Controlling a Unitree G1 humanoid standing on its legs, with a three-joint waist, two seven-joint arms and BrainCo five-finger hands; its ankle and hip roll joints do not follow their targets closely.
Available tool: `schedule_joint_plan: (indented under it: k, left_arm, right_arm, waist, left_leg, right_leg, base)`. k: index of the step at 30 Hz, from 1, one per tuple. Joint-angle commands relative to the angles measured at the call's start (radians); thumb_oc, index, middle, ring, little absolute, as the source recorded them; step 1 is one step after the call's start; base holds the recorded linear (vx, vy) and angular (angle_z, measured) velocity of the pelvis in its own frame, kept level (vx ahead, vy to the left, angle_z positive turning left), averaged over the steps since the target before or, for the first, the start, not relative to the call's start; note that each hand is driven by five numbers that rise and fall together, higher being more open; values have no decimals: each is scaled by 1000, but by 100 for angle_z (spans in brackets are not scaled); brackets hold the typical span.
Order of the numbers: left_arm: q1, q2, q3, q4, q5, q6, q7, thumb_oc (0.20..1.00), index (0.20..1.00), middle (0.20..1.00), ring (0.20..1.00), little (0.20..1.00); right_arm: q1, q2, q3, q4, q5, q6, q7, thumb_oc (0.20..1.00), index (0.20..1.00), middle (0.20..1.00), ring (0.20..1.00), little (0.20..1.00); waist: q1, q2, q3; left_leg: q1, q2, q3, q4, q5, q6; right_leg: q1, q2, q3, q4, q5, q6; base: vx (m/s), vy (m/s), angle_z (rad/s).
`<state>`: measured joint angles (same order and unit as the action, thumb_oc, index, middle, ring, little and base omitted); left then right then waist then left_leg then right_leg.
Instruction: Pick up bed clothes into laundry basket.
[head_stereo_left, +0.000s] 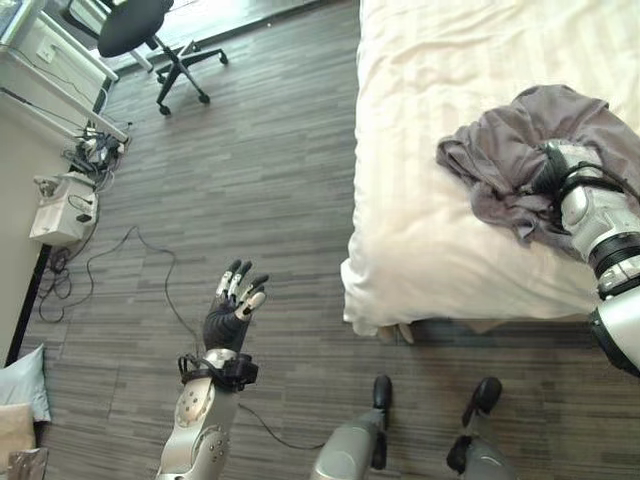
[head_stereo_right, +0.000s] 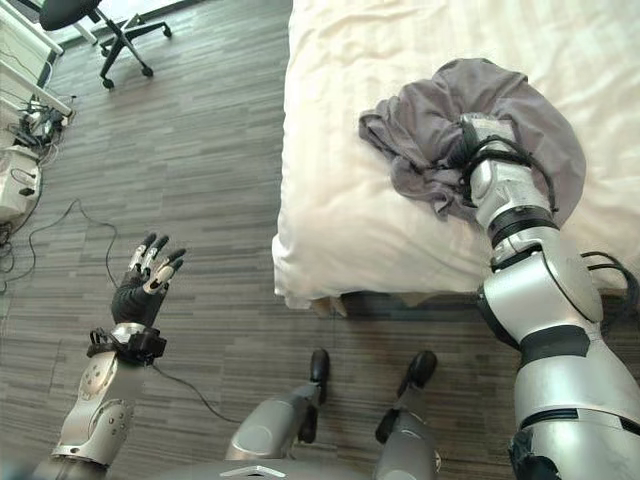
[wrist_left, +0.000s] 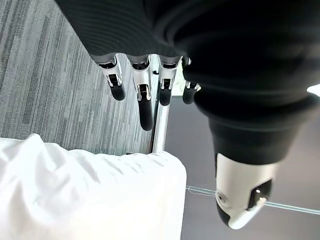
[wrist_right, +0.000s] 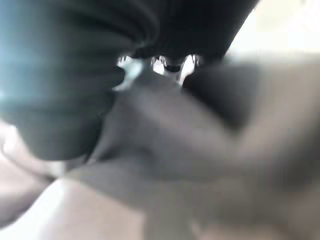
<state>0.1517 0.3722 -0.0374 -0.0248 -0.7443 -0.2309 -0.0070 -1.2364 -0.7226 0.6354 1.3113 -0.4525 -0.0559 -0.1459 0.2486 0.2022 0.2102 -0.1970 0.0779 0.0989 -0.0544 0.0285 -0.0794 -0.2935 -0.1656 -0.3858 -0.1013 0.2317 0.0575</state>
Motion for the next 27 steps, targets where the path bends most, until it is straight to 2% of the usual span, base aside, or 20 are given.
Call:
schedule_joint_plan:
  k: [1, 4, 7, 8, 9, 10, 12, 14, 15, 17, 21, 22, 25, 27]
  left_arm:
    - [-20, 35, -23, -53, -43, -71, -3, 1000, 1000, 1000, 1000, 1000]
    - [-31, 35, -15, -41, -44, -74, 5, 1000, 1000, 1000, 1000, 1000]
    - [-44, 29, 1, -19, -55, -79, 16, 1000, 1000, 1000, 1000, 1000]
    - [-49, 26, 3, -11, -57, -81, 21, 1000, 1000, 1000, 1000, 1000]
    - [-53, 18, 12, -5, -63, -84, 32, 1000, 1000, 1000, 1000, 1000]
    - [-62, 16, 10, 9, -65, -81, 34, 1000, 1000, 1000, 1000, 1000]
    - [-73, 14, -4, 23, -74, -80, 41, 1000, 1000, 1000, 1000, 1000]
    - [-76, 12, -9, 34, -85, -79, 49, 1000, 1000, 1000, 1000, 1000]
    - [-76, 13, -9, 34, -85, -79, 49, 1000, 1000, 1000, 1000, 1000]
    - [-63, -1, -7, 26, -81, -73, 68, 1000, 1000, 1000, 1000, 1000]
    - [-46, -25, 12, 27, -61, -60, 75, 1000, 1000, 1000, 1000, 1000]
    - [-37, -42, 20, 40, -53, -51, 77, 1000, 1000, 1000, 1000, 1000]
    - [-32, -62, 25, 68, -53, -51, 86, 1000, 1000, 1000, 1000, 1000]
    - [-33, -68, 21, 84, -53, -51, 90, 1000, 1000, 1000, 1000, 1000]
  right_arm:
    - [-62, -43, 89, -18, 88, 14, -6, 200, 200, 200, 200, 200]
    - [-84, -47, 90, -51, 125, 11, -10, 200, 200, 200, 200, 200]
    - [-109, -58, 29, -132, 297, 0, -23, 200, 200, 200, 200, 200]
    - [-93, -55, -27, -157, 391, -3, -30, 200, 200, 200, 200, 200]
    - [-55, -51, -121, -232, 574, -19, -35, 200, 200, 200, 200, 200]
    - [-21, -24, -198, -246, 707, -24, -39, 200, 200, 200, 200, 200]
    - [39, 37, -339, -262, 977, -73, -48, 200, 200, 200, 200, 200]
    - [101, 89, -451, -283, 1203, -124, -47, 200, 200, 200, 200, 200]
    - [102, 90, -451, -284, 1203, -124, -47, 200, 200, 200, 200, 200]
    - [239, 209, -601, -371, 1479, -195, -26, 200, 200, 200, 200, 200]
    - [460, 370, -736, -615, 1664, -279, 13, 200, 200, 200, 200, 200]
    - [566, 463, -838, -758, 1762, -348, 58, 200, 200, 200, 200, 200]
    - [656, 552, -937, -871, 1818, -452, 86, 200, 200, 200, 200, 200]
    - [682, 593, -957, -934, 1838, -505, 96, 200, 200, 200, 200, 200]
  waist:
    - [-25, -44, 13]
    - [-36, -61, 9]
    - [-56, -86, -3]
    - [-60, -92, -9]
    - [-74, -97, -12]
    - [-79, -104, -16]
    - [-89, -116, -26]
    - [-94, -132, -40]
    - [-93, -133, -41]
    - [-103, -149, -63]
    - [-121, -168, -94]
    - [-133, -170, -110]
    - [-152, -171, -140]
    - [-166, -171, -156]
  left_leg:
    - [-29, 75, -43, -33, 133, -89]
    - [-15, 72, -36, -33, 124, -84]
    - [12, 71, -24, -33, 112, -76]
    - [16, 70, -21, -33, 110, -73]
    - [30, 73, -14, -33, 102, -72]
    - [42, 73, -8, -33, 95, -68]
    - [61, 75, 3, -33, 83, -64]
    - [83, 76, 16, -33, 72, -58]
    - [82, 76, 16, -33, 73, -58]
    - [124, 78, 35, -33, 51, -50]
    - [174, 79, 67, -33, 27, -40]
    - [202, 81, 79, -33, 9, -38]
    - [228, 79, 97, -33, 2, -33]
    - [241, 79, 109, -33, -4, -31]
  right_leg:
    - [119, -85, 82, 14, -144, 93]
    - [129, -86, 84, 14, -142, 93]
    - [150, -89, 88, 14, -139, 92]
    - [154, -92, 86, 14, -136, 94]
    - [164, -92, 88, 14, -137, 94]
    - [173, -91, 93, 14, -137, 94]
    - [184, -91, 97, 14, -138, 95]
    - [197, -90, 100, 14, -138, 95]
    - [196, -90, 101, 14, -138, 95]
    - [225, -88, 103, 14, -141, 96]
    - [254, -86, 111, 14, -141, 99]
    - [277, -88, 109, 15, -152, 104]
    - [290, -90, 117, 14, -150, 107]
    - [291, -89, 123, 14, -149, 109]
  base:
    - [4, 46, 3]
    - [6, 24, -1]
    - [3, 42, -7]
    - [7, 37, -5]
    - [22, 36, -3]
    - [41, 29, -3]
    - [33, 33, -16]
    - [15, 30, -20]
    - [14, 26, -20]
    - [56, 55, -20]
    - [79, 49, -31]
    - [95, 50, -36]
    - [64, 56, -14]
    - [41, 41, -14]
